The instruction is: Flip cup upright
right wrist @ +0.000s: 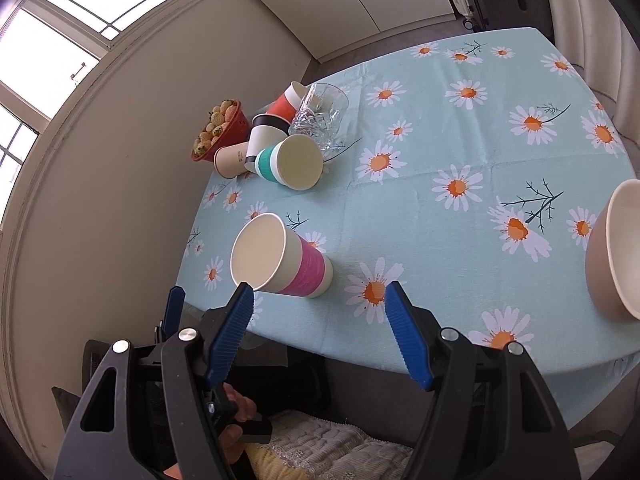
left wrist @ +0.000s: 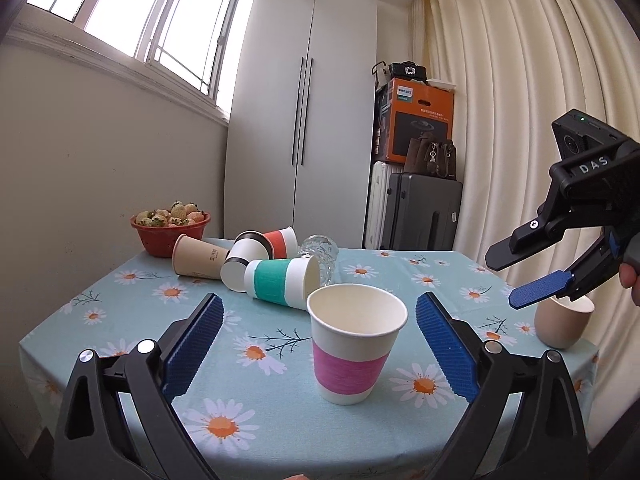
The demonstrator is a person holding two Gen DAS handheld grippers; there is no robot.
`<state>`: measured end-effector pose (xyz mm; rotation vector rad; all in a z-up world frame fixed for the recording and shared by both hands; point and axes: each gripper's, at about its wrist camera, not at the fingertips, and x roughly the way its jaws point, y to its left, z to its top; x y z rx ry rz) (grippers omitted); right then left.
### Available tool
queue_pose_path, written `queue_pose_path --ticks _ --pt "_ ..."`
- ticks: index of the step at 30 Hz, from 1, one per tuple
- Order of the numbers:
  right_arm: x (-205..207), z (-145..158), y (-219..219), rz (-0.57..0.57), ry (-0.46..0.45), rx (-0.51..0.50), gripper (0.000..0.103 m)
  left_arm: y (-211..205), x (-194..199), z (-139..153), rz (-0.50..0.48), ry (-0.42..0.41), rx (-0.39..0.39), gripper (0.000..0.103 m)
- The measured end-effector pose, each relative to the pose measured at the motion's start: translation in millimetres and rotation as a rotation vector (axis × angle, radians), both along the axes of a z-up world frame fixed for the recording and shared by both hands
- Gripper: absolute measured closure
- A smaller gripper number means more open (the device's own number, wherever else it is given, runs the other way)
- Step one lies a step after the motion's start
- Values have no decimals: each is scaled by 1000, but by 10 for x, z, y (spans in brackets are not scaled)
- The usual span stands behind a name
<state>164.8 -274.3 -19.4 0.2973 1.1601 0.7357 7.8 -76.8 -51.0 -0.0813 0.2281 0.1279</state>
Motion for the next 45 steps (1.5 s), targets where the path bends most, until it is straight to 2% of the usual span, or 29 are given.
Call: queue_pose_path --ticks 5,10,15,21,27,31,38,41,45 --pt "-158 56 33 -11 -62 -5 32 194 -162 306 -54 60 -24 8" --pt "-347 44 80 -10 -115 -27 32 322 -307 573 -122 94 4 8" --pt "-550 85 121 -6 -201 -55 28 517 -349 697 -193 142 2 8" --pt "-727 125 99 -41 -281 -80 23 670 -373 677 -263 192 -6 8" --pt "-845 149 61 -48 -342 -86 21 824 -317 627 -271 254 -47 8" --pt "-945 174 61 -46 -416 -100 19 829 -312 599 -291 285 -44 8" --pt "-1131 146 82 -23 -531 -142 16 850 -288 477 -239 379 -59 8" --pt "-1184 153 71 -41 -566 -152 10 837 -303 465 -239 378 -58 8" --pt "-1229 137 73 -53 -580 -163 10 780 -301 442 -246 383 -43 8"
